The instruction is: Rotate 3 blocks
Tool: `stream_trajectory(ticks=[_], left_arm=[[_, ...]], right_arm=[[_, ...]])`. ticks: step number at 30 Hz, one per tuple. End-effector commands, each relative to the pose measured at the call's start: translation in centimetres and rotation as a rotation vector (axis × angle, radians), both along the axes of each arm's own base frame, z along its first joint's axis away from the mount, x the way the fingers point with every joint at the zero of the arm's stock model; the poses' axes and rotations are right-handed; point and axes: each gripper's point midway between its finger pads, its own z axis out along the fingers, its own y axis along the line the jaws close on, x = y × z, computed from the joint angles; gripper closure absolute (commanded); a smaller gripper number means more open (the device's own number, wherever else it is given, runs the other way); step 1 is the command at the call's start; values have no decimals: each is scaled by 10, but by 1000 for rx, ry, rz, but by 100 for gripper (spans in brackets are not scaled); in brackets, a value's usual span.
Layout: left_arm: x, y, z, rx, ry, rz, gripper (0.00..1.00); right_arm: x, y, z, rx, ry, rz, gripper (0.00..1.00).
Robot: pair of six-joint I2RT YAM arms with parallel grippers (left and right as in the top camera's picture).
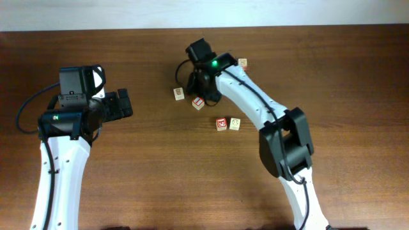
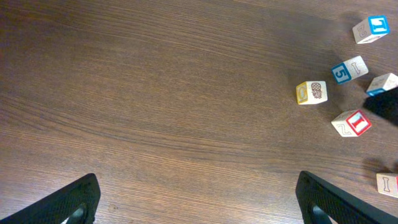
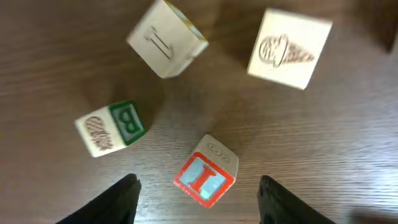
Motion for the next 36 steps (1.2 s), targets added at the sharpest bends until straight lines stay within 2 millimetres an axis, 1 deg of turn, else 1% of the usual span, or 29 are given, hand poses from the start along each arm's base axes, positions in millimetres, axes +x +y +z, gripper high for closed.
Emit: stream_trajectory(ticks=[1,3,5,8,9,11,12,13,15,18,21,22,24,25,26,27,28,29,30,31,32,33,34,36], left_arm=[[4,4,8,5,-23,23,1],[4,4,8,5,-23,23,1],[4,4,8,5,-23,23,1],[4,4,8,5,-22,23,1],[4,4,8,5,-22,23,1],[4,4,8,5,-22,23,1],[4,4,8,5,-22,23,1],[4,4,8,5,-22,23,1],[4,4,8,5,-22,23,1],[4,4,8,5,-22,23,1],[4,4,8,5,-22,23,1],[4,4,8,5,-23,23,1],[4,4,8,5,-23,23,1],[4,4,8,5,-23,23,1],[4,4,8,5,-23,23,1],[4,4,8,5,-23,23,1],[4,4,8,5,-23,23,1],[4,4,8,5,-24,23,1],[5,2,9,-6,-28,15,1],[5,-3,9,-28,-29,-1,1],[6,-6,9,-43,-33,-12,1],[6,-6,9,-43,-32,-13,1],[5,-6,8,-43,-27,-12,1],[3,-6,7,-44,-18,-12,1]], right_arm=[[-7,1,-32,-38,49,-57,38],[-9,-1,-44,-57,66,-56,40],[-12,-3,-49,-68,79,-50,45],[-14,-4,-50,-91,72,32,61],[-21,-5,-51,-103,93,83,65],[-31,-4,-52,-103,125,181,67],[-36,-7,-52,-114,140,193,67],[-45,-11,-53,-128,176,221,67],[-70,-9,-52,-94,267,335,67],[-91,-19,-50,-117,357,364,67],[-97,-23,-50,-128,381,369,66],[-96,-22,-50,-127,377,369,57],[-90,-19,-47,-117,354,372,48],[-85,-16,-40,-111,330,389,45],[-79,-12,-28,-100,303,393,44],[-72,-7,-10,-89,271,396,44],[-64,-3,15,-77,231,398,44],[-58,-1,50,-67,174,416,44],[-53,-5,89,-79,101,411,44],[-51,-9,120,-83,33,418,44],[-50,-4,165,-29,-93,470,41],[-56,-2,217,43,-228,481,34],[-67,-9,256,71,-316,477,32],[-89,-26,309,92,-430,464,29]])
